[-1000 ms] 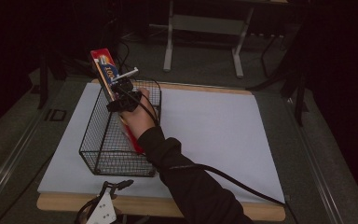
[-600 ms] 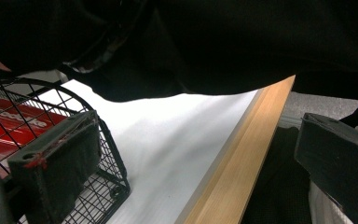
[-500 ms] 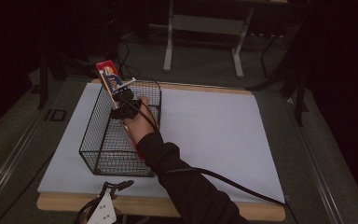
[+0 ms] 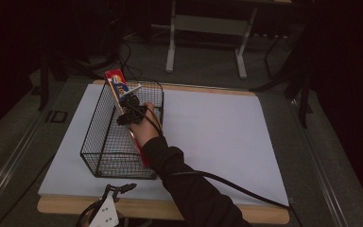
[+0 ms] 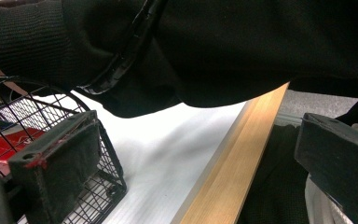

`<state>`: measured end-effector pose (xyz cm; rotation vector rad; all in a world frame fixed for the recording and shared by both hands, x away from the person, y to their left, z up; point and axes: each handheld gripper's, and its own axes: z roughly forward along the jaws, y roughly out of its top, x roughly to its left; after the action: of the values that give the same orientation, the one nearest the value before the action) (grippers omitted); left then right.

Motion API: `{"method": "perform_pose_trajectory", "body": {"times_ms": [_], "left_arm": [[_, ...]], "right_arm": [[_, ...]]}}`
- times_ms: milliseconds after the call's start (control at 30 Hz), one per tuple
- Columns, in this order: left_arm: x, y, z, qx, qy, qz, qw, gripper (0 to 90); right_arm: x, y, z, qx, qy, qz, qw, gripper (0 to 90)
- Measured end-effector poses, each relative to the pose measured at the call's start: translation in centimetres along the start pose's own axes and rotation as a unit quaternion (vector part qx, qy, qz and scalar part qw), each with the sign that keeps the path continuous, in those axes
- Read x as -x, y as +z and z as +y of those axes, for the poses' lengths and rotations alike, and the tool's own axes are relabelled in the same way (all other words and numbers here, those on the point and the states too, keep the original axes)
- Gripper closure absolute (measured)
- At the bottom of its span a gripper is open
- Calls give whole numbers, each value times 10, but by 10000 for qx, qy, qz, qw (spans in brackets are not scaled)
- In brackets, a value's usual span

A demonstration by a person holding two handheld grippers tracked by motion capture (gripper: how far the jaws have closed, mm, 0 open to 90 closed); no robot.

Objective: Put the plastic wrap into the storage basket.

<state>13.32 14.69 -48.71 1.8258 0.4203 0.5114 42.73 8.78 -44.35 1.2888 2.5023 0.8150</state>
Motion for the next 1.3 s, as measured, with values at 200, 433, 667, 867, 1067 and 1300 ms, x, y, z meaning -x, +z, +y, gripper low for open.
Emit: {"method": "perform_pose_trajectory", "body": {"times_ms": [200, 433, 667, 867, 1067, 1300], "left_arm": [[0, 1, 0, -37, -2, -23, 10000, 9], [0, 1, 0, -50, 1, -15, 10000, 10], [0, 2, -1, -76, -12, -15, 10000, 10], [0, 3, -1, -104, -11, 30, 9999, 10], [-1, 4, -1, -129, -20, 47, 9999, 9], [-1, 5, -1, -143, -39, 69, 9999, 10]], "right_arm": [[-1, -5, 0, 84, -105, 133, 9998, 255], [4, -25, -2, 449, -315, 464, 9974, 137], [20, -54, -12, 729, -688, 863, 9912, 132], [41, -77, -31, 871, -808, 977, 9881, 131], [62, -103, -50, 1121, -742, 982, 9860, 131], [81, -121, -73, 1224, -789, 975, 9845, 131]]}}
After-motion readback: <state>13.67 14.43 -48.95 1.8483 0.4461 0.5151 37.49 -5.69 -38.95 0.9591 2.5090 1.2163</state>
